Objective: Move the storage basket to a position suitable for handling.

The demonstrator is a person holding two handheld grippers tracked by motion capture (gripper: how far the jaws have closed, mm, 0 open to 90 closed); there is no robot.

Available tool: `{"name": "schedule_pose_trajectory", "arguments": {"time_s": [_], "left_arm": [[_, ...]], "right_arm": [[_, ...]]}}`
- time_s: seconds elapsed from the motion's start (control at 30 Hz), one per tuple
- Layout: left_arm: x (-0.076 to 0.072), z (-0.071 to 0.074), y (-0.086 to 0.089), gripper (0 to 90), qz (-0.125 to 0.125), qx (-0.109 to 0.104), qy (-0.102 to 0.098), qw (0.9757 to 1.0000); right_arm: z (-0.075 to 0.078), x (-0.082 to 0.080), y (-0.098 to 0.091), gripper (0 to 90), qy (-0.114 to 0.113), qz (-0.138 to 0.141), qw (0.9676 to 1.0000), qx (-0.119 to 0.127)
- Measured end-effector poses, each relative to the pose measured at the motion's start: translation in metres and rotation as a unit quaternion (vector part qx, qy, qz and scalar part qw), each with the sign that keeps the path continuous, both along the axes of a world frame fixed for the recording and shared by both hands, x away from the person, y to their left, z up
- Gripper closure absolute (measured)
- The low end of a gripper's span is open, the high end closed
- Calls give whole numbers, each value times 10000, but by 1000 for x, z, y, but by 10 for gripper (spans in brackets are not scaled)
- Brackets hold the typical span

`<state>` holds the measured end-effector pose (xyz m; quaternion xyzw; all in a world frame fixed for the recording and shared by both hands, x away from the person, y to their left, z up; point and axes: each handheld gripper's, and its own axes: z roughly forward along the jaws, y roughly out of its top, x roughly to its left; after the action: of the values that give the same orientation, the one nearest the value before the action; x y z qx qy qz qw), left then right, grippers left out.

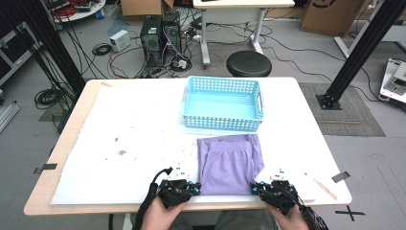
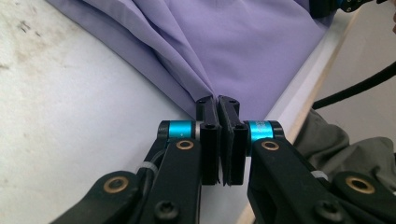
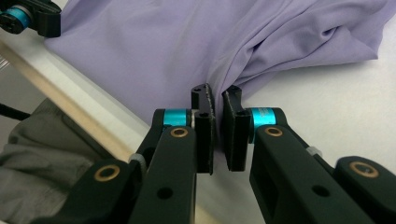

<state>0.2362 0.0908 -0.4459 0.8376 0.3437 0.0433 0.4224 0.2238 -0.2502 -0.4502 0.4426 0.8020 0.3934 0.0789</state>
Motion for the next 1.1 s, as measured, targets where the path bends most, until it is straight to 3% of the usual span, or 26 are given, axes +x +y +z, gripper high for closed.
{"name": "schedule_pose_trajectory", "arguments": {"time_s": [0.23, 0.4, 0.6, 0.83, 0.93, 1.03, 1.1], "left_arm": [[-7, -1, 0, 870, -31, -4, -39, 10000], [-7, -2, 2, 845, -51, -4, -50, 10000], [-9, -4, 3, 687, -125, -92, -48, 9999], [-10, -2, 5, 523, -300, -28, -83, 9995], [-10, 2, 8, 459, -255, 7, -256, 9993], [-5, 10, 18, 427, -162, -188, -523, 9983], [2, 16, 26, 420, -49, -343, -785, 9963]], "right_arm": [[0, -10, -2, 838, -36, 29, 10000, -12], [0, -10, -8, 756, 7, -51, 10000, 38], [1, -9, -18, 649, -49, -214, 9998, -14], [3, -10, -22, 567, -73, -239, 9997, -39], [7, -12, -25, 518, -207, -163, 9996, -31], [15, -9, -30, 444, -464, -102, 9989, -11], [22, -5, -34, 438, -633, -179, 9978, 67]]}}
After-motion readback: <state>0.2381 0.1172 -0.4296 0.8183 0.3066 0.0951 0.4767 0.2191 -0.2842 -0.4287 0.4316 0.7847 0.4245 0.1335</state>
